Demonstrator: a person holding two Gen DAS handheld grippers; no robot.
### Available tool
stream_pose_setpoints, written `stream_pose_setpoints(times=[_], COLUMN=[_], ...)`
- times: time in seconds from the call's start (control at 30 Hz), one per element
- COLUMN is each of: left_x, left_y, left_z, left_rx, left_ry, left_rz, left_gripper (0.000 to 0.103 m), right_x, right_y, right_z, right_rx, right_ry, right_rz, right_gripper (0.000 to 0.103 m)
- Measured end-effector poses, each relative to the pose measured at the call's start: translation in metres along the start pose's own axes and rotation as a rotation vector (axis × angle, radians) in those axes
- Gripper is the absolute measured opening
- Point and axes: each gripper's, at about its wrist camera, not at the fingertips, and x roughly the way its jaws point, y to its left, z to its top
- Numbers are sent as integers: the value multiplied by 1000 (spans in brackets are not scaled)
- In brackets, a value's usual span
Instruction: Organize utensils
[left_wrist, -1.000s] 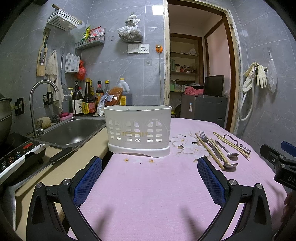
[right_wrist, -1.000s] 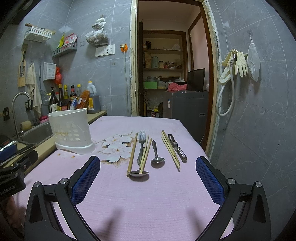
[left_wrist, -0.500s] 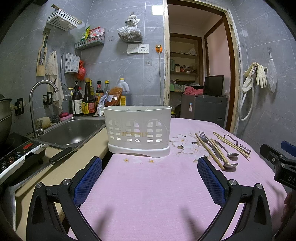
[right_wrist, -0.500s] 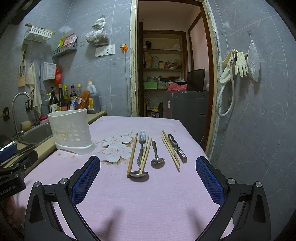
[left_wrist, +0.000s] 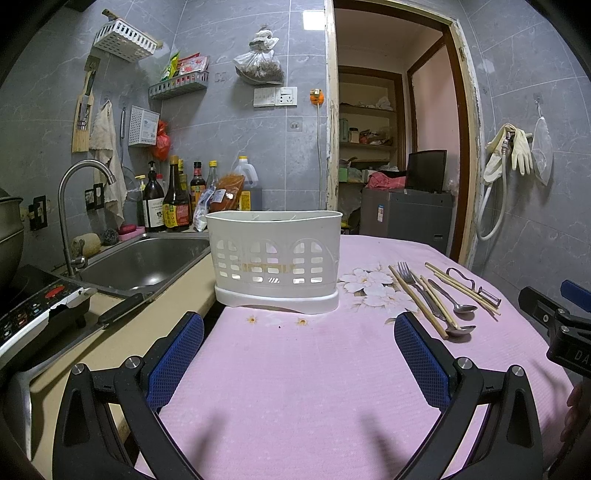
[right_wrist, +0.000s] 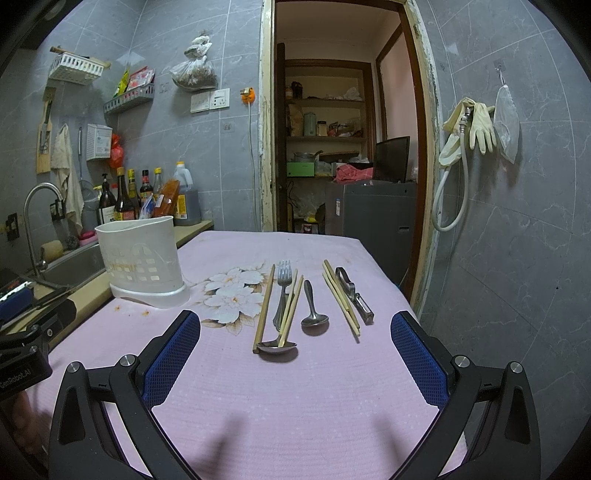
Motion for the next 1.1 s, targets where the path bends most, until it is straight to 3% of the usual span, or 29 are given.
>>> stream_pose_setpoints(times=[0.63, 1.1], left_x=[1, 19], left_y=[-1, -20], left_z=[1, 36], left_rx=[2, 5], left_ry=[-4, -47], left_rz=[0, -17], left_gripper=[101, 101], right_x=[-1, 6], right_y=[0, -18], right_z=[0, 26], right_rx=[1, 2], right_ry=[-2, -59], right_rz=[0, -16], right_gripper=[103, 103])
